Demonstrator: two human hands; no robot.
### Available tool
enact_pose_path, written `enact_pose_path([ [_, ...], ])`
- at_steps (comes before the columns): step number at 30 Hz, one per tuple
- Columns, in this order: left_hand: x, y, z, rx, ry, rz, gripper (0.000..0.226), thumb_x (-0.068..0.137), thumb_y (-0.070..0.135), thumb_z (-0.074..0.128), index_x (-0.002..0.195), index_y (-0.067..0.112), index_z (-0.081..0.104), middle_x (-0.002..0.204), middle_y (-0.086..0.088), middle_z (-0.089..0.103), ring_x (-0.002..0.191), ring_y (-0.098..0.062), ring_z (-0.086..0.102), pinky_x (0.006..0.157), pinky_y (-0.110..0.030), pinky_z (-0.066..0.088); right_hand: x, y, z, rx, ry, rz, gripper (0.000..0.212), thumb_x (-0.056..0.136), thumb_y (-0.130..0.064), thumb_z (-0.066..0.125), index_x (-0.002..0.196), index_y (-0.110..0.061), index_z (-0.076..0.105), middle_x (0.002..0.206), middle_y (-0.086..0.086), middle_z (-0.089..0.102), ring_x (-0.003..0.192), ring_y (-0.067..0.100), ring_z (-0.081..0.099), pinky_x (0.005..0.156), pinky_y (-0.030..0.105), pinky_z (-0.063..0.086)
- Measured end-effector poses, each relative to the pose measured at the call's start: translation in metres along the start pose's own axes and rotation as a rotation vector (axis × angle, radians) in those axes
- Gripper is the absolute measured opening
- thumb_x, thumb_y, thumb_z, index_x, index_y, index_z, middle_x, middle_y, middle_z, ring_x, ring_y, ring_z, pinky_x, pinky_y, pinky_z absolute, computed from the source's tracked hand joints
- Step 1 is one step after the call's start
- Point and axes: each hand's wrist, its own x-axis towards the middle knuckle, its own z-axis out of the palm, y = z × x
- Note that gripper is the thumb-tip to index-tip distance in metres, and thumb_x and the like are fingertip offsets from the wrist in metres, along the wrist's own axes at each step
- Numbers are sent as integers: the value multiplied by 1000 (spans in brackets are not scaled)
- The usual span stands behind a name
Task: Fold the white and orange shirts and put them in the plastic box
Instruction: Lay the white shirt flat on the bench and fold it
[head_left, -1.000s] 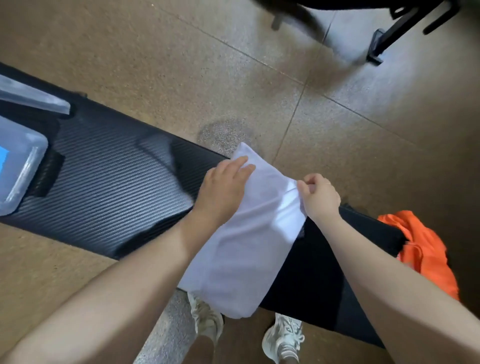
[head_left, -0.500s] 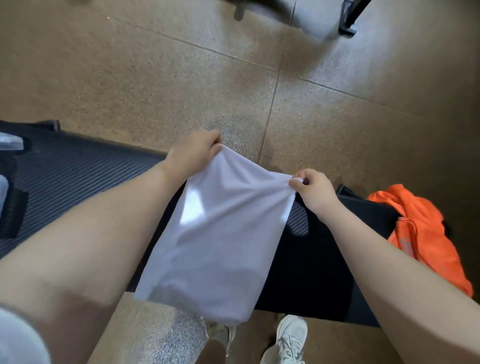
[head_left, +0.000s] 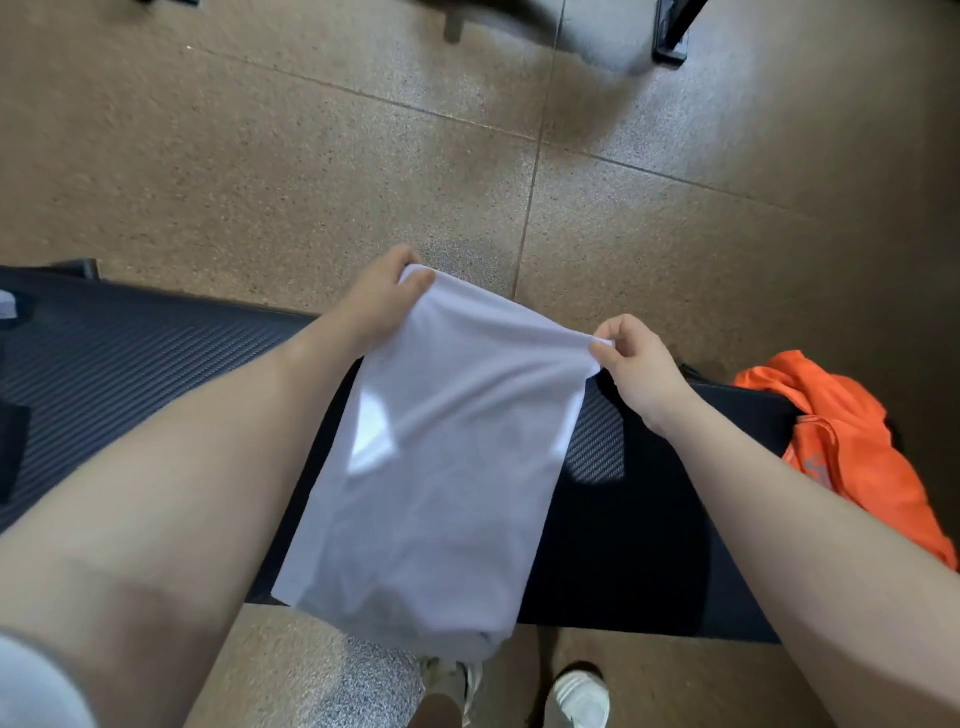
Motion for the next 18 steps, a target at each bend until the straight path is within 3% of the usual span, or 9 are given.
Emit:
enact_pose_path([
  [2, -2, 0, 0, -12, 93, 7, 9, 93, 22, 46, 92, 15, 51, 90, -11, 55, 84, -20, 47, 73, -31, 34, 2, -6, 6, -111, 66, 0, 14, 91, -11, 46, 98, -22, 50, 87, 10, 56, 81, 26, 50, 74, 35, 38],
  [4, -5, 0, 2, 172, 199, 13, 23, 94, 18, 42, 114, 15, 52, 116, -15, 56, 107, -28, 50, 91, -36, 36, 1, -17, 16, -347, 199, -4, 34, 89, -5, 43, 121, -12, 46, 107, 18, 58, 104, 34, 49, 88, 40, 39],
  [6, -18, -2, 8, 488, 279, 99, 44, 95, 14, 35, 139, 16, 36, 146, -12, 37, 135, -28, 31, 112, -40, 19, -14, -27, 34, -561, 352, -99, 48, 84, -1, 44, 131, -5, 43, 129, 23, 50, 121, 38, 43, 101, 44, 34],
  [7, -26, -3, 14, 577, 277, 204, 50, 94, 13, 28, 144, 13, 28, 152, -11, 28, 141, -27, 23, 116, -40, 11, -23, -28, 47, -645, 401, -232, 51, 81, -2, 46, 131, -4, 45, 135, 24, 47, 126, 39, 43, 104, 45, 31],
  [10, -63, -8, 36, 627, 25, 450, 62, 85, 24, 18, 143, 5, 29, 153, -14, 25, 141, -30, 25, 115, -40, 14, -60, -19, 103, -692, 339, -554, 53, 81, -24, 46, 130, -3, 50, 138, 22, 48, 127, 37, 47, 106, 42, 21],
  [12, -90, -30, 45, 710, -87, 494, 60, 85, 29, 26, 135, 0, 43, 145, -18, 40, 132, -34, 41, 112, -40, 24, -88, -3, 133, -686, 210, -494, 60, 84, -37, 39, 132, -3, 48, 140, 17, 48, 128, 33, 48, 105, 40, 18],
  [14, -120, -62, 44, 825, -86, 461, 62, 83, 37, 35, 130, -2, 48, 138, -20, 48, 124, -35, 50, 105, -38, 25, -109, 22, 147, -753, 151, -415, 67, 85, -46, 35, 138, -5, 41, 145, 15, 43, 132, 31, 44, 107, 41, 15],
  [18, -177, -110, 34, 876, -32, 508, 70, 82, 48, 38, 135, 1, 40, 142, -25, 40, 132, -33, 29, 105, -42, 19, -138, 75, 140, -801, 178, -395, 79, 85, -61, 28, 148, -17, 13, 157, 10, 18, 144, 26, 16, 113, 42, 3],
])
